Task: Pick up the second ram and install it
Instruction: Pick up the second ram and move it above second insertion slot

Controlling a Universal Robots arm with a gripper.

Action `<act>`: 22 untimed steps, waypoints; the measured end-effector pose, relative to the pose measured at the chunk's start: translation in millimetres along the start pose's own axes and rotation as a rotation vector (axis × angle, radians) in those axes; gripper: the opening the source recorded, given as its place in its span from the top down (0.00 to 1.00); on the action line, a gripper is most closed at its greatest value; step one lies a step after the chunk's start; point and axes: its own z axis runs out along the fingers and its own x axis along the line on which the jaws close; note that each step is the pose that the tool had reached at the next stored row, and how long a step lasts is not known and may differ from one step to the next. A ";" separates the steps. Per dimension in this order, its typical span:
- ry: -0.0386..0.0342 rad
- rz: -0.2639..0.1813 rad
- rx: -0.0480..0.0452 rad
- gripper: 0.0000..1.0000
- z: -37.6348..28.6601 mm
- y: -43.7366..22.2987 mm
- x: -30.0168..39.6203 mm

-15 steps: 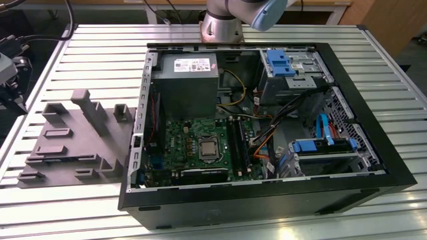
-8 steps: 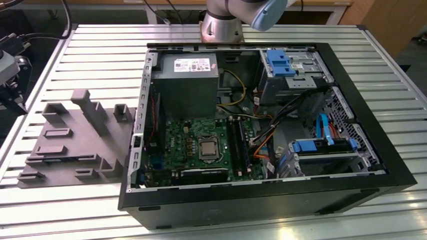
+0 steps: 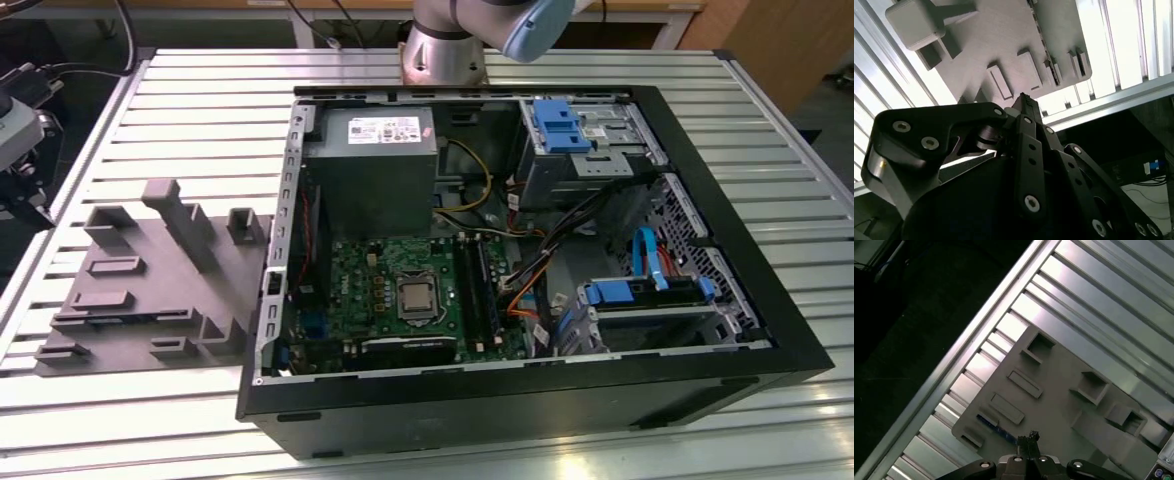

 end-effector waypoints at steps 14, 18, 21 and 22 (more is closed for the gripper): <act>0.0049 -0.110 -0.0027 0.89 0.5 0.0 0.0; 0.0065 -0.148 -0.0036 0.89 0.7 0.0 0.0; 0.0078 -0.175 -0.0043 0.89 0.8 0.0 0.0; 0.0082 -0.184 -0.0045 0.89 0.9 -0.1 0.0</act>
